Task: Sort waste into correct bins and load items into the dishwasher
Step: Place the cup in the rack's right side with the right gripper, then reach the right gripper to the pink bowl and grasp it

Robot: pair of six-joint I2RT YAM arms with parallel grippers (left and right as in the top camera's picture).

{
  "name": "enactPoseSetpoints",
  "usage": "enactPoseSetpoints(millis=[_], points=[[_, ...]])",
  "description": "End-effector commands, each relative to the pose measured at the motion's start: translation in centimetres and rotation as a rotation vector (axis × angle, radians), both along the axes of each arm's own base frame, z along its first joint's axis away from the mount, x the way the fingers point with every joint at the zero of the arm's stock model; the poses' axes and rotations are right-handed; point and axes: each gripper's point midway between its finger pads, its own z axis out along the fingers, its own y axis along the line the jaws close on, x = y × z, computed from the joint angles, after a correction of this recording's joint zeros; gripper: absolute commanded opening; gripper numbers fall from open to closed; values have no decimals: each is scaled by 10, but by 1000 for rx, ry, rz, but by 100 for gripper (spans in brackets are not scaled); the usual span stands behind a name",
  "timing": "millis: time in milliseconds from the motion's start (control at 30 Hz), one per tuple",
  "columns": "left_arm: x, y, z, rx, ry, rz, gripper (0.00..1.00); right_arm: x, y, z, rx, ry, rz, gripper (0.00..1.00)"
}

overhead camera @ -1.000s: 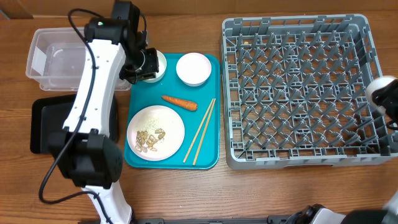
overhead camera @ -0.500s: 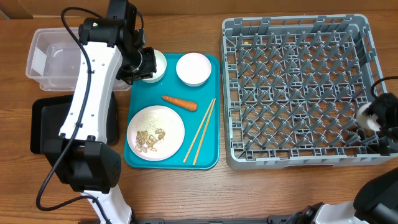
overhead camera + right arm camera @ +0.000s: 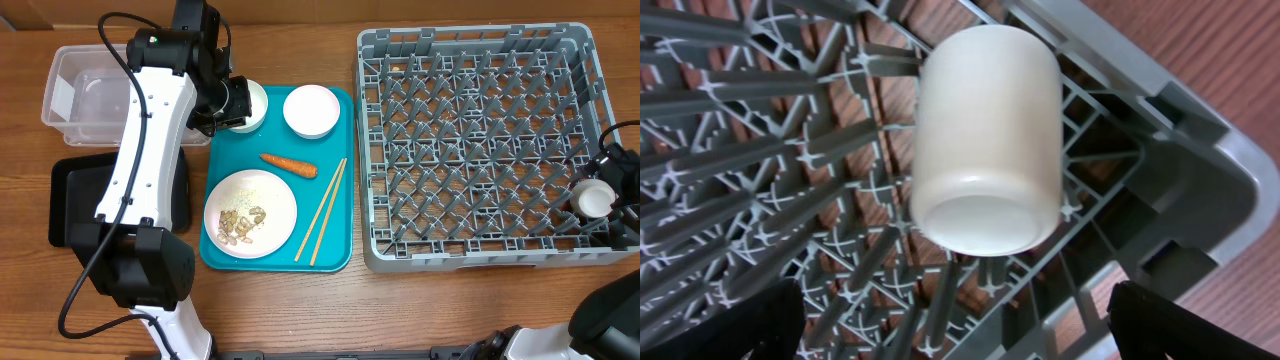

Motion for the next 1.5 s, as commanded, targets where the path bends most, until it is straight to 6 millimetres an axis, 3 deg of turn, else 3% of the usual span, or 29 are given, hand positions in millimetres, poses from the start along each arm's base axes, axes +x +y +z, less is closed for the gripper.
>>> enactPoseSetpoints(millis=[0, 167, 300, 367, 467, 567, 800, 967, 1000, 1100, 1267, 1300, 1467], points=[[-1, -1, 10, 9, -24, 2, 21, 26, 22, 9, 138, -145, 44, 100], [-5, 1, 8, 21, -8, 0, 22, 29, 34, 14, 184, -179, 94, 98], [-6, 2, 8, 23, -4, 0, 25, 45, 71, 40, 212, -292, 266, 92], [-6, 2, 8, 23, -2, 0, 26, 51, 95, 53, 198, -318, 346, 93], [-8, 2, 8, 25, 4, 1, 27, 64, 159, 68, 191, -365, 591, 93], [-9, 2, 7, 25, 9, 0, 27, 68, 193, 68, 202, -353, 657, 93], [-15, 7, 6, 44, 35, 10, 28, 73, 308, 75, 236, -418, 962, 91], [-32, 42, 10, 165, 84, 127, 28, 77, 359, 73, 173, -435, 1049, 91], [-35, 50, 16, 162, 78, 149, 28, 79, 376, 74, 169, -440, 1088, 91], [-39, 69, 30, 155, 45, 209, 29, 87, 401, 76, 172, -446, 1132, 91], [-45, 93, 49, 136, -8, 286, 31, 123, 437, 55, 97, -425, 1173, 90], [-45, 94, 49, 136, -7, 288, 31, 133, 444, 43, 64, -421, 1157, 88], [-45, 91, 49, 135, -7, 283, 31, 148, 466, -6, 23, -366, 1110, 81]])
